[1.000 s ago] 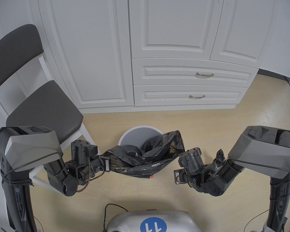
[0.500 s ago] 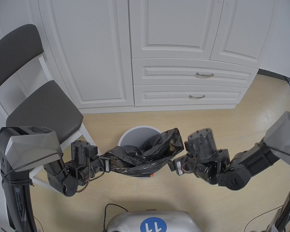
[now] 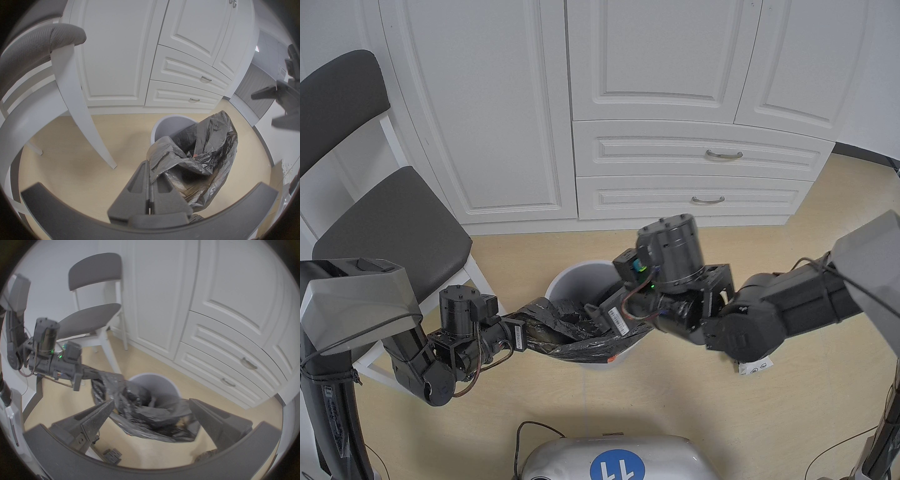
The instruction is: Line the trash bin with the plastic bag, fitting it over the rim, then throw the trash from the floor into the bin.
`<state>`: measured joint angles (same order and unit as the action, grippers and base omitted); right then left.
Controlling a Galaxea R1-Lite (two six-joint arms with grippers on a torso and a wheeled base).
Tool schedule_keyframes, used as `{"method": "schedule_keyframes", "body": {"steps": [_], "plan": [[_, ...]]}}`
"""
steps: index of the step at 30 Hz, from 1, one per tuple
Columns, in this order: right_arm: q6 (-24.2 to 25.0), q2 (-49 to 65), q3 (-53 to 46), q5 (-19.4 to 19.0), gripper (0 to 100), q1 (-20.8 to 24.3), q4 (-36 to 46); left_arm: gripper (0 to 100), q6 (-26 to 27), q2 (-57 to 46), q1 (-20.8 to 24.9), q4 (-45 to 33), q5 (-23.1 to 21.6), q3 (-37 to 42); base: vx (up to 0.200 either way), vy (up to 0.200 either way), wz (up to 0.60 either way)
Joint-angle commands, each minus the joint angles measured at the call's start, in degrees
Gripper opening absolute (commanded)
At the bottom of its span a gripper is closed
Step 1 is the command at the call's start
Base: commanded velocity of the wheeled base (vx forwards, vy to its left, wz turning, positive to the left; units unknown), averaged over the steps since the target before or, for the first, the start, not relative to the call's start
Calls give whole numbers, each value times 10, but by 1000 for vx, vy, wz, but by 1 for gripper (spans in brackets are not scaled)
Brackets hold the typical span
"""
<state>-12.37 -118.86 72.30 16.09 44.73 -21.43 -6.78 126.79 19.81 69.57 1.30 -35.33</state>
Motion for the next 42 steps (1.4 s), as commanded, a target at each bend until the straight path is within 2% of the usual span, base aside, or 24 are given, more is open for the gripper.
{"method": "schedule_keyframes", "body": {"steps": [1,6,11,23,29,39,42], "plan": [[-5,-77,18,-19,100,33,-30,0,-1,-3,0,8,-1,3,0,0,0],[-9,-121,35,-25,100,47,-77,0,-1,-4,-2,8,-1,3,0,0,0],[-2,-157,83,-19,100,47,-79,0,-1,-6,-3,9,-1,3,0,0,0],[2,-195,103,-14,100,47,-79,0,-2,-6,-3,9,-2,3,0,0,0],[3,-233,160,10,100,32,-75,0,-2,-7,-3,10,-2,3,0,0,0],[2,-253,173,11,100,8,-70,0,-2,-6,-3,26,-2,6,0,0,0],[-1,-255,173,12,100,-17,-69,0,-2,-6,-3,26,-2,6,0,0,0]]}}
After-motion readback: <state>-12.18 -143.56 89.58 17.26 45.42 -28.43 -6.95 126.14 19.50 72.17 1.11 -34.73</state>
